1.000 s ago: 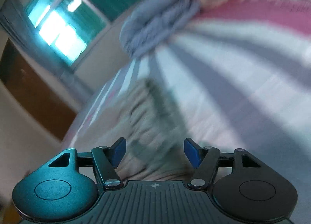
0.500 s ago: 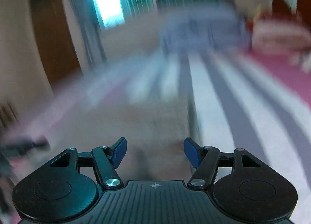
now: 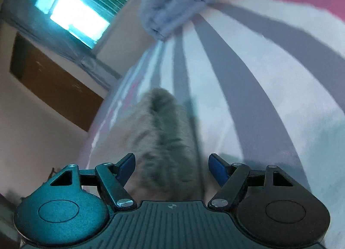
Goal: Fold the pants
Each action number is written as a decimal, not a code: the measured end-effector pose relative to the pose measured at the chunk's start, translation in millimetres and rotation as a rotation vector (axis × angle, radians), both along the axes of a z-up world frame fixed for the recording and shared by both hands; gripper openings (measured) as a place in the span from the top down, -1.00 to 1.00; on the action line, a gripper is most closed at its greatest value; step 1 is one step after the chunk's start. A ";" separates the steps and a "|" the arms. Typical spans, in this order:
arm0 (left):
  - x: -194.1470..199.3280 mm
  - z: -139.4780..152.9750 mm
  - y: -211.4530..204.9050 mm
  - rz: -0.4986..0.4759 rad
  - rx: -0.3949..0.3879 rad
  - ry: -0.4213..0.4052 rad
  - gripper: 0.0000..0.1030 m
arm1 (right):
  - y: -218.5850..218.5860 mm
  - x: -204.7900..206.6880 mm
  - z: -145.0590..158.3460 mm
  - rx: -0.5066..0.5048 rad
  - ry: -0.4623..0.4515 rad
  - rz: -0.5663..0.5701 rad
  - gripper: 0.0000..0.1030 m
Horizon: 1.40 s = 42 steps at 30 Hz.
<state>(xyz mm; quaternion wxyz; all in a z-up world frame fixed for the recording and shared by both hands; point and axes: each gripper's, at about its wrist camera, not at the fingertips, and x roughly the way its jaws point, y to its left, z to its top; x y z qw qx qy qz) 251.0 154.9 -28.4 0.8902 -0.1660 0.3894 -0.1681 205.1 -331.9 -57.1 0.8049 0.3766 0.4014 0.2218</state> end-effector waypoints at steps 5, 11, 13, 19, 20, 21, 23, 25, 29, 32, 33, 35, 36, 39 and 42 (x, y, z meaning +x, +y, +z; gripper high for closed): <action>18.8 -19.0 13.2 -0.051 -0.136 0.059 -0.57 | -8.2 23.1 -13.4 0.093 0.020 0.078 -0.72; 21.2 -20.9 6.2 -0.117 -0.192 0.091 -0.49 | 11.8 40.3 -17.1 0.101 0.030 0.175 -0.71; 10.3 -19.2 0.3 -0.145 -0.146 0.077 -0.48 | 12.8 38.6 -17.1 0.095 0.033 0.198 -0.66; 5.6 -19.8 -23.9 -0.114 -0.055 0.024 -0.39 | 2.3 39.4 -27.3 0.124 0.051 0.198 -0.52; 3.9 -19.6 -26.1 -0.111 -0.044 0.015 -0.39 | 4.2 41.1 -26.7 0.117 0.051 0.198 -0.52; 3.2 -19.1 -28.4 -0.111 -0.032 0.007 -0.39 | 7.9 42.7 -26.0 0.107 0.051 0.199 -0.52; 1.6 -17.8 -28.4 -0.111 -0.025 0.001 -0.39 | 9.4 43.2 -25.3 0.100 0.048 0.202 -0.52; 1.6 -18.0 -27.7 -0.113 -0.025 -0.001 -0.40 | 8.1 44.0 -26.4 0.111 0.050 0.199 -0.52; 0.2 -17.5 -25.6 -0.115 -0.025 -0.004 -0.40 | 15.2 42.8 -23.9 0.096 0.047 0.184 -0.52; -0.2 -17.8 -25.4 -0.116 -0.025 -0.007 -0.40 | 16.6 42.3 -22.6 0.094 0.048 0.175 -0.52; -0.4 -17.9 -25.3 -0.117 -0.026 -0.007 -0.41 | 15.9 42.0 -22.9 0.098 0.051 0.172 -0.52; 0.4 -17.8 -25.9 -0.117 -0.024 -0.008 -0.41 | 16.4 40.8 -22.1 0.097 0.051 0.173 -0.52; 0.4 -17.8 -26.0 -0.117 -0.022 -0.009 -0.41 | 16.0 41.6 -22.4 0.096 0.051 0.173 -0.52; 0.1 -17.2 -29.0 -0.118 -0.007 -0.017 -0.40 | 14.9 41.7 -22.9 0.102 0.055 0.171 -0.52; 2.2 -15.7 -33.0 -0.129 0.003 -0.027 -0.17 | 17.5 41.8 -22.3 0.094 0.056 0.166 -0.49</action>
